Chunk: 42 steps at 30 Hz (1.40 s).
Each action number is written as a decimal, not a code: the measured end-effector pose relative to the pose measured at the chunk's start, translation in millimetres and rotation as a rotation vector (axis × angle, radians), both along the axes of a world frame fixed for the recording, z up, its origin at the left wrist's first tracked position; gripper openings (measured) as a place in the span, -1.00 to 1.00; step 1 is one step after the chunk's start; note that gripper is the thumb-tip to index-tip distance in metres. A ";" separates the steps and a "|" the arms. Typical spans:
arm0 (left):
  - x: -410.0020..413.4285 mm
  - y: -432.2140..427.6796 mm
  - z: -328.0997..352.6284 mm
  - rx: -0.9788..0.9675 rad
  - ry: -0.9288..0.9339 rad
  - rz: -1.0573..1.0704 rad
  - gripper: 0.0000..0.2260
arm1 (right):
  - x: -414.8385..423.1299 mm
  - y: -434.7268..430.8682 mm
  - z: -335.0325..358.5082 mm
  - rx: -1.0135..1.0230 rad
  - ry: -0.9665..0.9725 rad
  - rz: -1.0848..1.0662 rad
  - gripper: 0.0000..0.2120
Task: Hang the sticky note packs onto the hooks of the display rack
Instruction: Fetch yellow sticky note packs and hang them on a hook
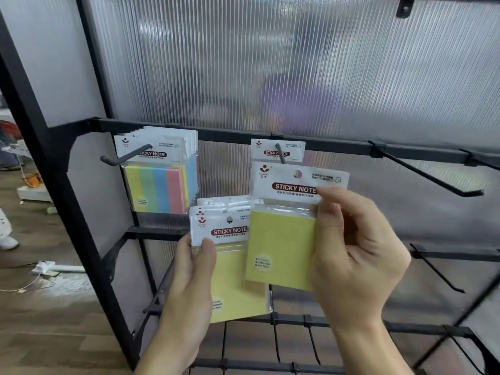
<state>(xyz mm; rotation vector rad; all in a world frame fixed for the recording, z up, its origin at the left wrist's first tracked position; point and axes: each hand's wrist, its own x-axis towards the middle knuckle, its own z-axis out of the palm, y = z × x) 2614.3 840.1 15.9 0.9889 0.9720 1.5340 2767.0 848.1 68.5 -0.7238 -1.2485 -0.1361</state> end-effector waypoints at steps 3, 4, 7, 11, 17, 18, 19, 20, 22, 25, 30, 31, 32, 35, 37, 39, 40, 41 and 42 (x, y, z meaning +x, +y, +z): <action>0.4 -2.8 1.4 -0.008 0.033 0.027 -0.75 | -0.4 2.7 -0.6 -0.041 -0.052 -0.014 -0.78; -1.2 -2.6 -0.2 -0.011 0.038 0.036 -0.78 | -0.8 3.5 -0.9 -0.052 -0.060 -0.017 -0.77; -5.4 -2.5 -2.3 -0.022 0.078 0.048 -0.74 | -0.5 6.8 -2.0 -0.077 -0.069 -0.032 -0.75; -8.5 -4.4 0.3 -0.040 0.084 0.068 -0.78 | -0.2 8.8 -0.9 -0.072 -0.056 -0.015 -0.74; -12.8 -2.7 -2.5 -0.043 0.118 0.085 -0.70 | -2.5 7.3 0.5 -0.043 -0.063 -0.014 -0.76; -12.7 -1.9 -2.7 -0.042 0.116 0.086 -0.70 | -2.3 9.1 0.1 -0.057 -0.066 -0.024 -0.75; -12.4 -1.2 -2.5 -0.039 0.115 0.084 -0.71 | -2.0 11.3 -0.7 -0.076 -0.069 -0.036 -0.75; -12.3 -1.2 -1.7 -0.038 0.115 0.084 -0.73 | -1.5 13.8 -1.6 -0.097 -0.071 -0.048 -0.74; -12.8 -0.5 -1.3 -0.045 0.106 0.082 -0.75 | -0.4 19.8 -3.1 -0.135 -0.078 -0.062 -0.73; -14.7 1.1 -3.3 -0.044 0.126 0.102 -0.74 | 1.4 33.2 -2.7 -0.177 -0.099 -0.079 -0.73; -18.2 -1.3 -0.4 -0.065 0.090 0.126 -0.92 | 3.0 72.7 -2.7 -0.249 -0.173 -0.148 -0.68; -19.8 -0.9 -0.9 -0.062 0.092 0.111 -0.89 | 2.8 80.0 -2.1 -0.259 -0.178 -0.159 -0.66; -20.8 -0.7 0.1 -0.063 0.096 0.106 -0.86 | 2.7 86.8 -1.3 -0.269 -0.184 -0.168 -0.64; -24.3 1.1 -2.8 -0.056 0.089 0.109 -0.83 | 3.8 103.8 0.2 -0.323 -0.235 -0.181 -0.63; -21.6 1.2 0.9 -0.062 0.102 0.078 -0.84 | 5.8 111.3 0.2 -0.398 -0.273 -0.176 -0.63; -21.0 1.2 1.4 -0.049 0.096 0.048 -0.91 | 9.6 115.3 -0.6 -0.490 -0.290 -0.162 -0.61; -20.1 1.2 3.6 -0.052 0.093 0.037 -0.92 | 11.5 115.1 -1.6 -0.530 -0.303 -0.168 -0.59; -19.5 2.7 4.4 -0.050 0.090 0.016 -0.90 | 13.1 112.8 -2.7 -0.560 -0.309 -0.178 -0.59; -19.2 5.0 4.0 -0.045 0.081 0.000 -0.87 | 14.3 108.2 -3.8 -0.573 -0.298 -0.181 -0.60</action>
